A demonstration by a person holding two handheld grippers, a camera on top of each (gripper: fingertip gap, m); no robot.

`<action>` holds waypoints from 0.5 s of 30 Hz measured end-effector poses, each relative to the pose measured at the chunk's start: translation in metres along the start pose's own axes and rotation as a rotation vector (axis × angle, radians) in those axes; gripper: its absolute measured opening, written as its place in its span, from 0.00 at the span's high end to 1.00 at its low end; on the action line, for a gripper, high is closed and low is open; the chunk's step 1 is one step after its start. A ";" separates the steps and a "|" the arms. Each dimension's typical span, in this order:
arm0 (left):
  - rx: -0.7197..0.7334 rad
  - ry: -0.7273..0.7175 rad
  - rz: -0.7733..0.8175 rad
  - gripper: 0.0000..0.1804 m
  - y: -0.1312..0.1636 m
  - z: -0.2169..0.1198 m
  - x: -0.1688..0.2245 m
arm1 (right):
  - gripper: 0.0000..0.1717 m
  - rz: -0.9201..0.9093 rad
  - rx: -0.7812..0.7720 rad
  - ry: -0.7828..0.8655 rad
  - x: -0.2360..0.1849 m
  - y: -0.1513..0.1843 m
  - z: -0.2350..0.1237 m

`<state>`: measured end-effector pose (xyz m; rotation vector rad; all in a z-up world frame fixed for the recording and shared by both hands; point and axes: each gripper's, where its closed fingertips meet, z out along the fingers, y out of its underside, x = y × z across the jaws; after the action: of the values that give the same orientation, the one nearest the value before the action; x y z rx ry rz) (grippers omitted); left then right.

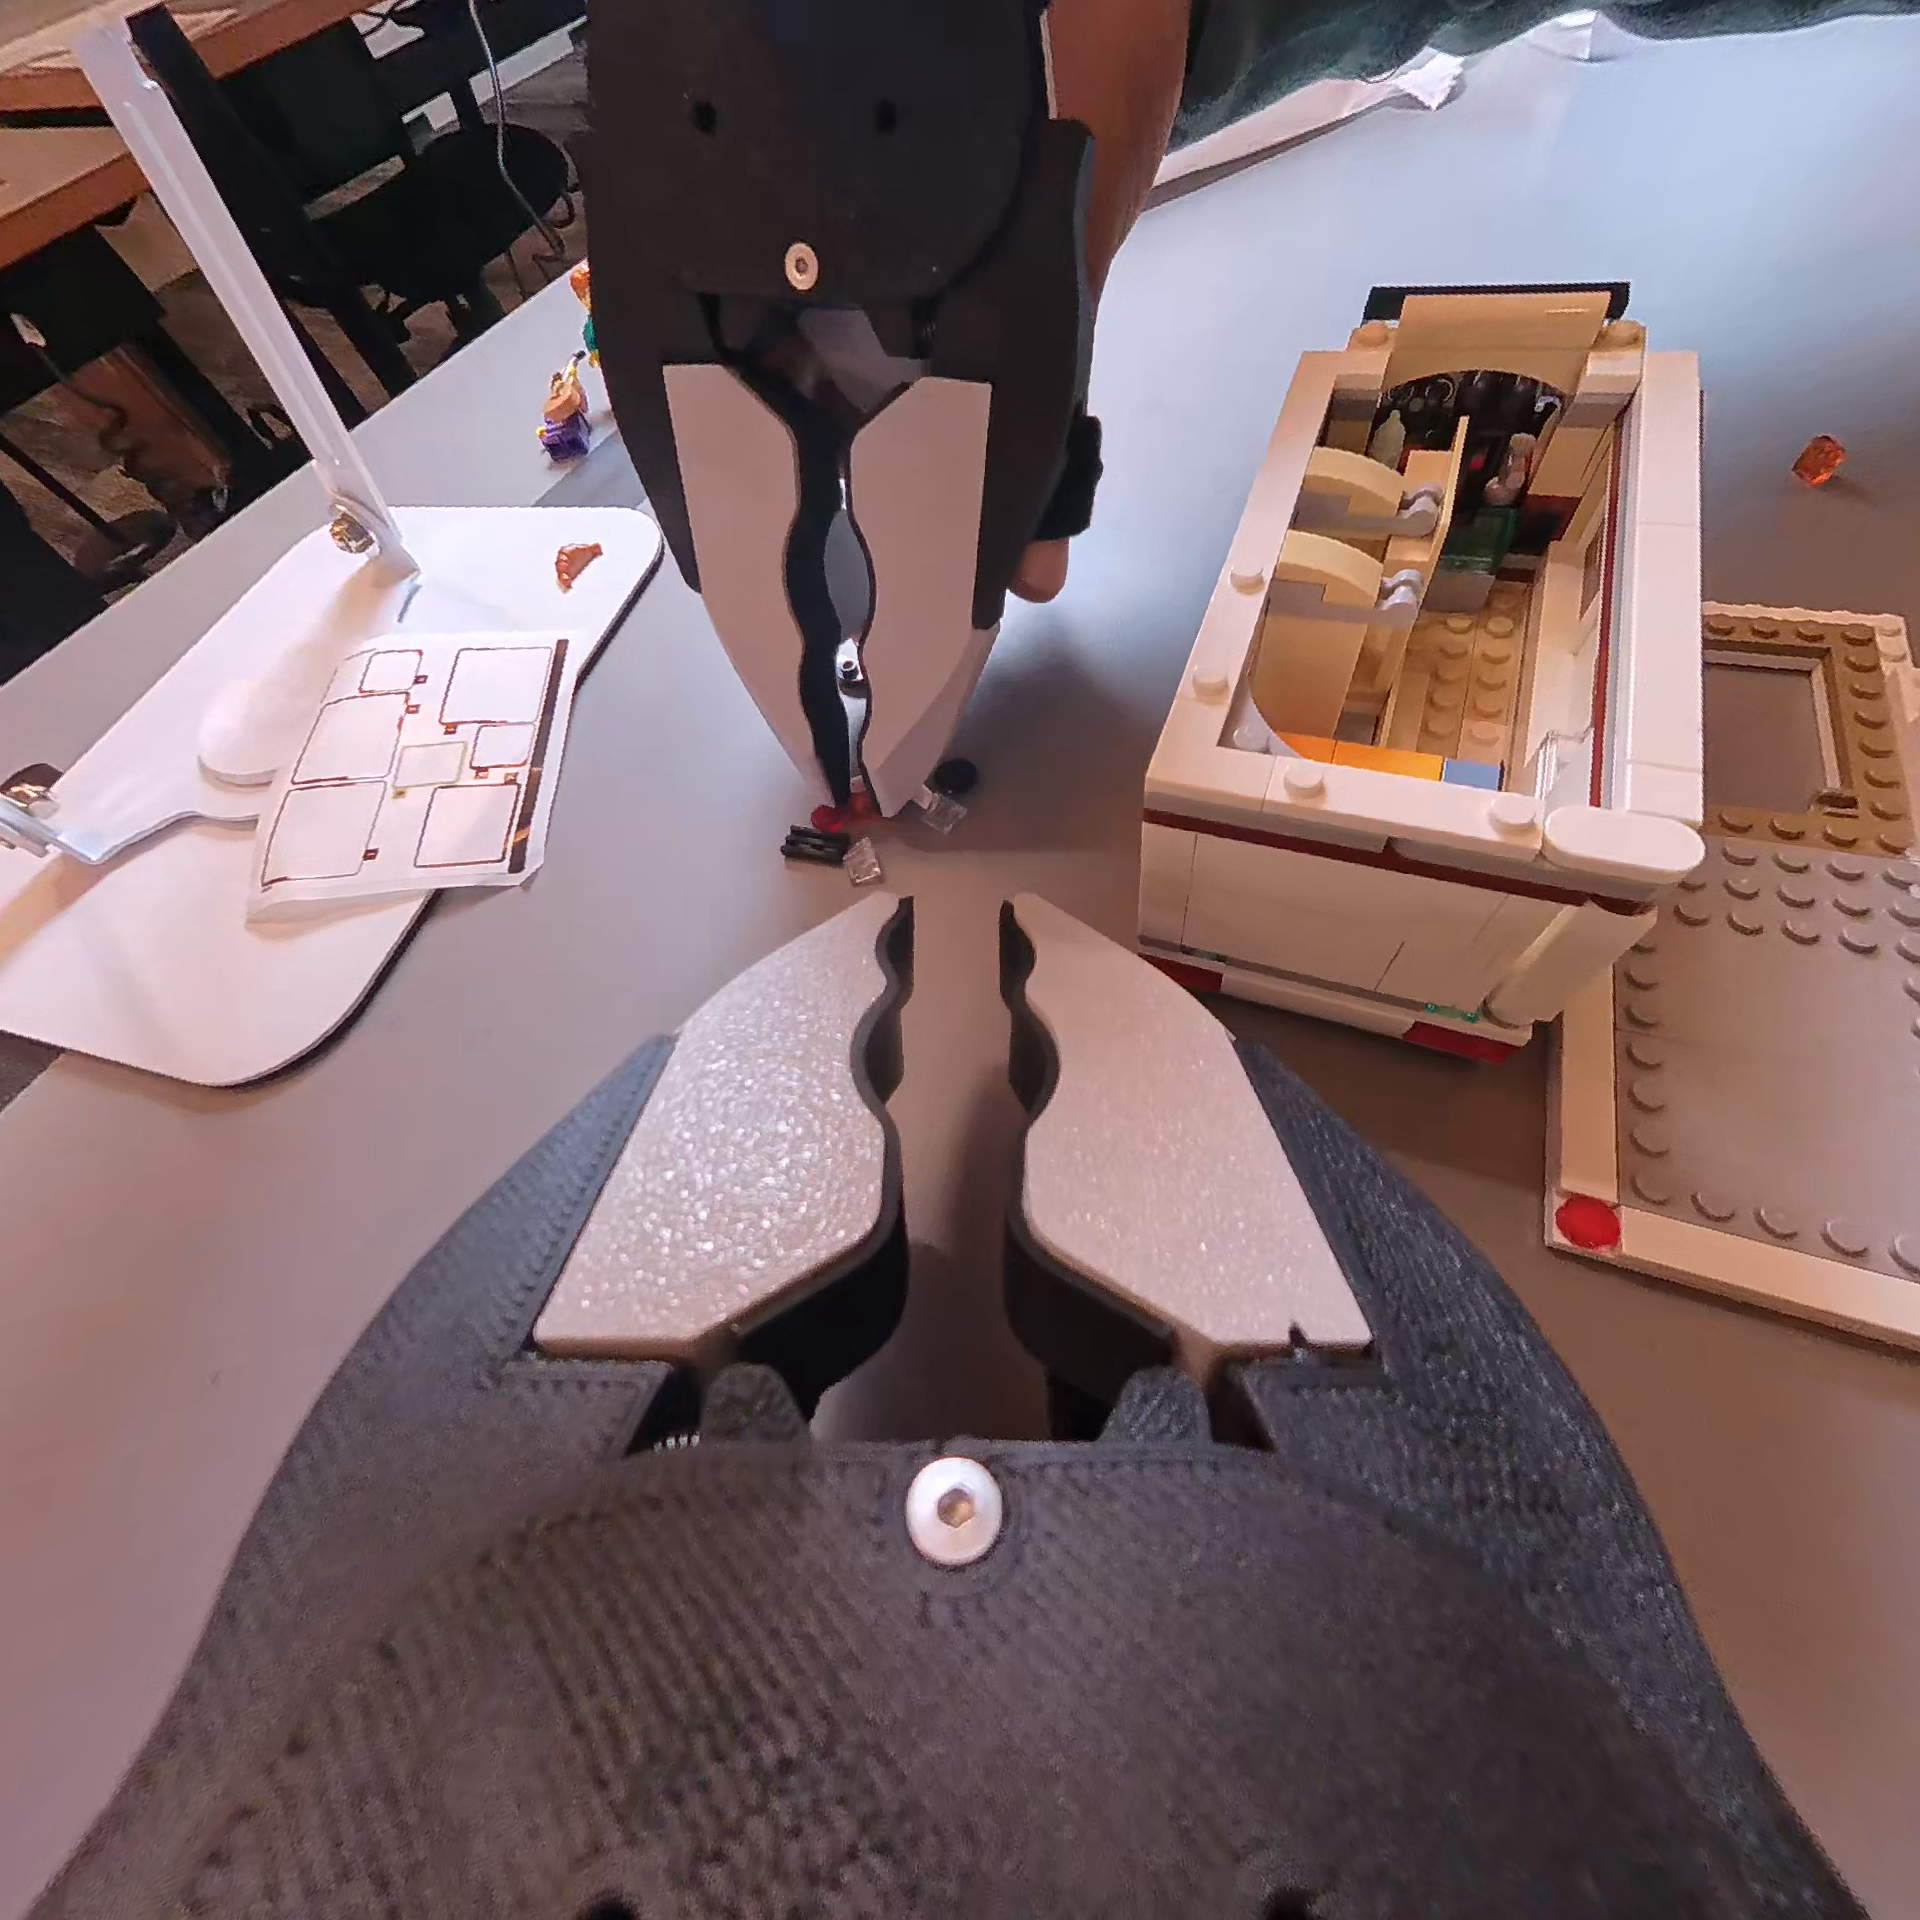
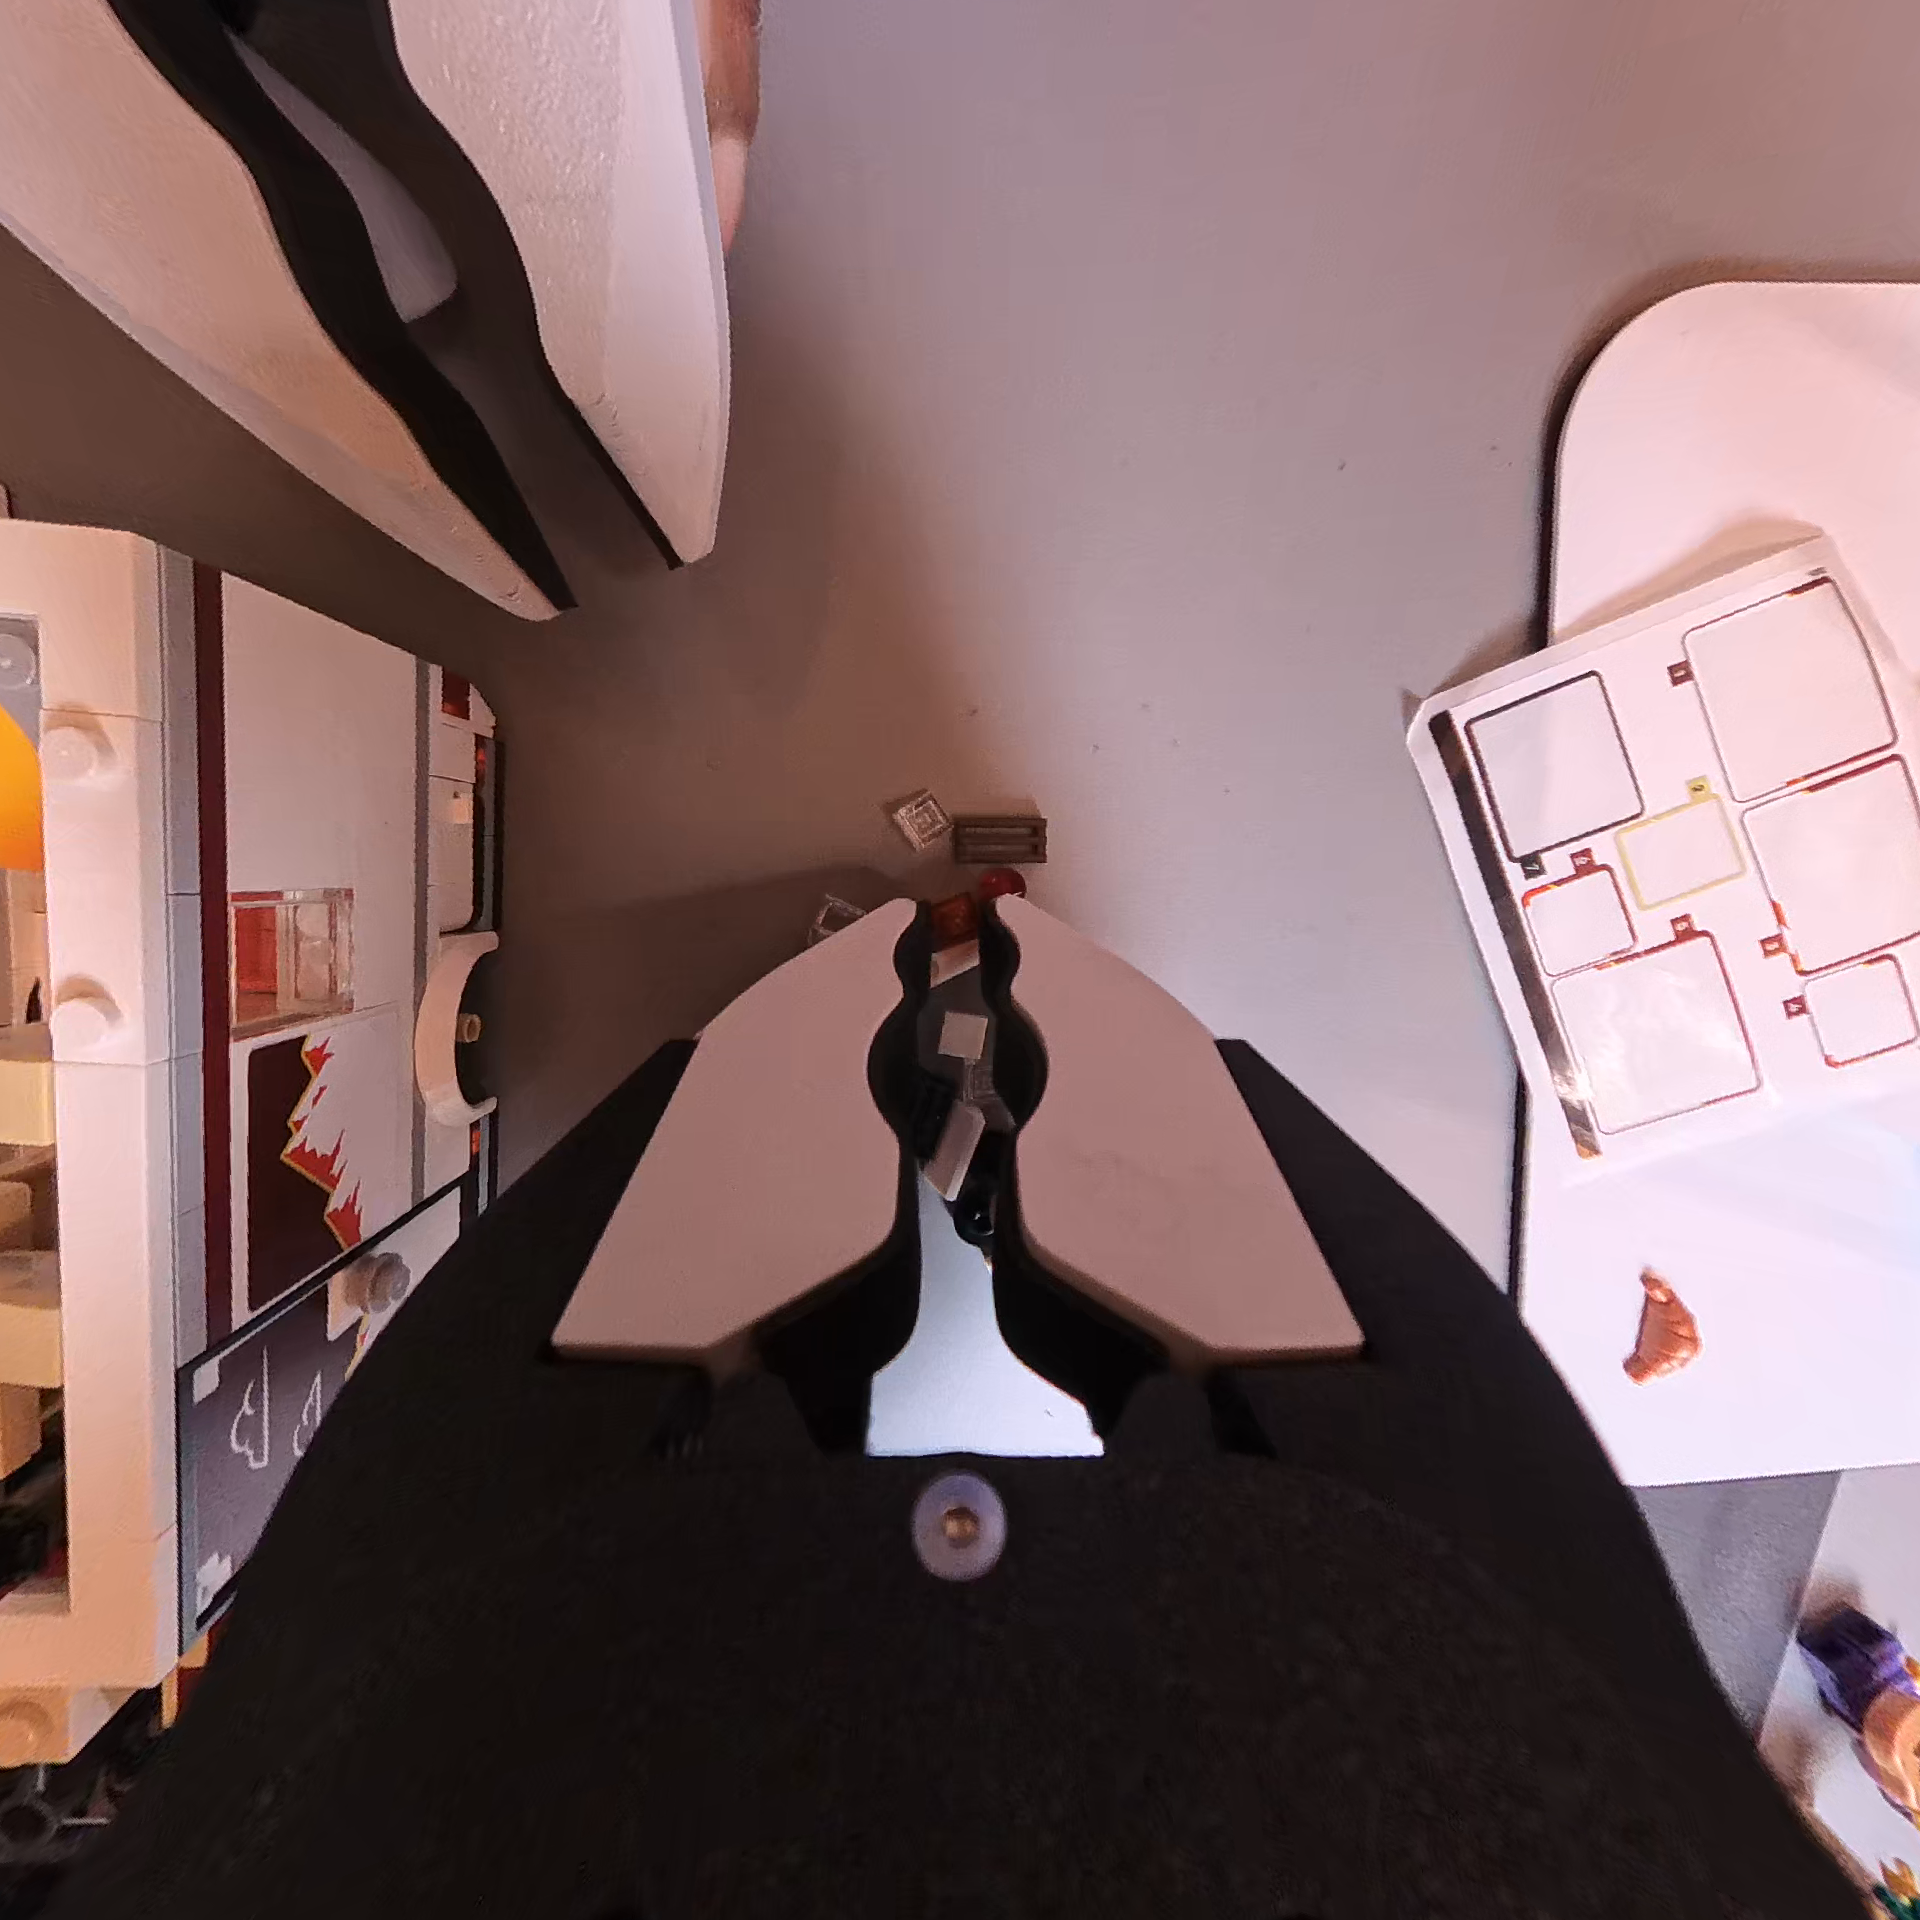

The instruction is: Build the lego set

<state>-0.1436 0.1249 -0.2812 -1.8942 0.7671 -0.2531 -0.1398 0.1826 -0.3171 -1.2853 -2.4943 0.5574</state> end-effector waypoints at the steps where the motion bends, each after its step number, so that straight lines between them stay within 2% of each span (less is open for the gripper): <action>1: 0.000 -0.001 0.003 0.91 0.000 0.000 0.000 | 0.96 -0.008 0.002 0.010 0.001 0.000 0.000; 4: -0.001 -0.002 0.007 0.91 0.000 0.000 0.000 | 0.96 -0.006 0.079 0.037 0.001 -0.007 -0.014; 8: 0.009 0.004 0.005 0.91 -0.001 -0.001 0.001 | 0.96 0.015 0.253 0.079 -0.018 -0.027 -0.070; 12: 0.127 0.152 -0.002 0.81 -0.017 -0.012 0.015 | 0.96 0.022 0.278 0.063 -0.082 -0.015 -0.120; 15: 0.187 0.259 -0.076 0.70 -0.031 -0.023 0.023 | 0.96 0.050 0.204 0.054 -0.135 0.016 -0.129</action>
<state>-0.1249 0.1019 -0.2473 -1.7339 0.8137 -0.6060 0.0008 0.1067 -0.2198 -1.2696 -2.2994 0.7571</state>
